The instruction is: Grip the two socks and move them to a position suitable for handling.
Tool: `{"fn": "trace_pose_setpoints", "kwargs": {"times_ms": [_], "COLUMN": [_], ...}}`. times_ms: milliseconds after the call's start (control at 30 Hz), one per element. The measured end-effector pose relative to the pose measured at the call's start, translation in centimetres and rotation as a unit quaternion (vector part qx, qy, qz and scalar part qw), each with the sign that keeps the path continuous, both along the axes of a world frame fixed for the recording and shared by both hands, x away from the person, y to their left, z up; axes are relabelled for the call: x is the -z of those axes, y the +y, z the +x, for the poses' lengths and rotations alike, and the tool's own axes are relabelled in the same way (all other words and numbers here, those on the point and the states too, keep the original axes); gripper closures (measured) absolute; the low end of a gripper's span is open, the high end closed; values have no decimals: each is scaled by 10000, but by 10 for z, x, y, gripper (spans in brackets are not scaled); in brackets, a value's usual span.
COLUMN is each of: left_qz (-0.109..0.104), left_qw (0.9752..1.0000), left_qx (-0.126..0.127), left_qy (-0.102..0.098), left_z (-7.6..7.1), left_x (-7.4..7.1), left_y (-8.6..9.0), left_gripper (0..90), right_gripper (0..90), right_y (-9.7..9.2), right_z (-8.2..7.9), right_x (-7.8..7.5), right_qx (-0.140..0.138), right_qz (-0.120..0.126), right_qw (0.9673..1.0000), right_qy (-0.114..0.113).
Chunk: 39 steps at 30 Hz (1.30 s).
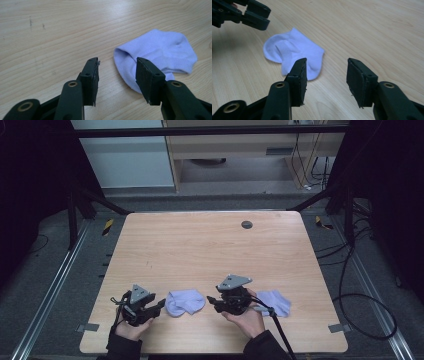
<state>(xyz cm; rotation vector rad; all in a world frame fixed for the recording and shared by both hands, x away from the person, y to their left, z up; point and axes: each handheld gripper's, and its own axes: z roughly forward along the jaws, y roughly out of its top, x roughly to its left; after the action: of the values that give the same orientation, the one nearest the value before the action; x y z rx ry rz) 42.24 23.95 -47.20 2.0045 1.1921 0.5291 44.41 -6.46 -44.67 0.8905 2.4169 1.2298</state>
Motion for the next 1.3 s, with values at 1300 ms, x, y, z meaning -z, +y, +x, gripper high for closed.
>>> {"fn": "trace_pose_setpoints", "kwargs": {"times_ms": [1300], "left_qz": [407], "left_qw": [9979], "left_qx": [124], "left_qy": [496], "left_z": [6], "left_x": [19], "left_y": [-20], "left_gripper": [860], "right_gripper": [840], "right_y": [74], "right_z": [-1], "right_x": [45], "right_qx": [-369], "right_qz": [-410], "right_qw": [9976], "right_qy": [429]}}
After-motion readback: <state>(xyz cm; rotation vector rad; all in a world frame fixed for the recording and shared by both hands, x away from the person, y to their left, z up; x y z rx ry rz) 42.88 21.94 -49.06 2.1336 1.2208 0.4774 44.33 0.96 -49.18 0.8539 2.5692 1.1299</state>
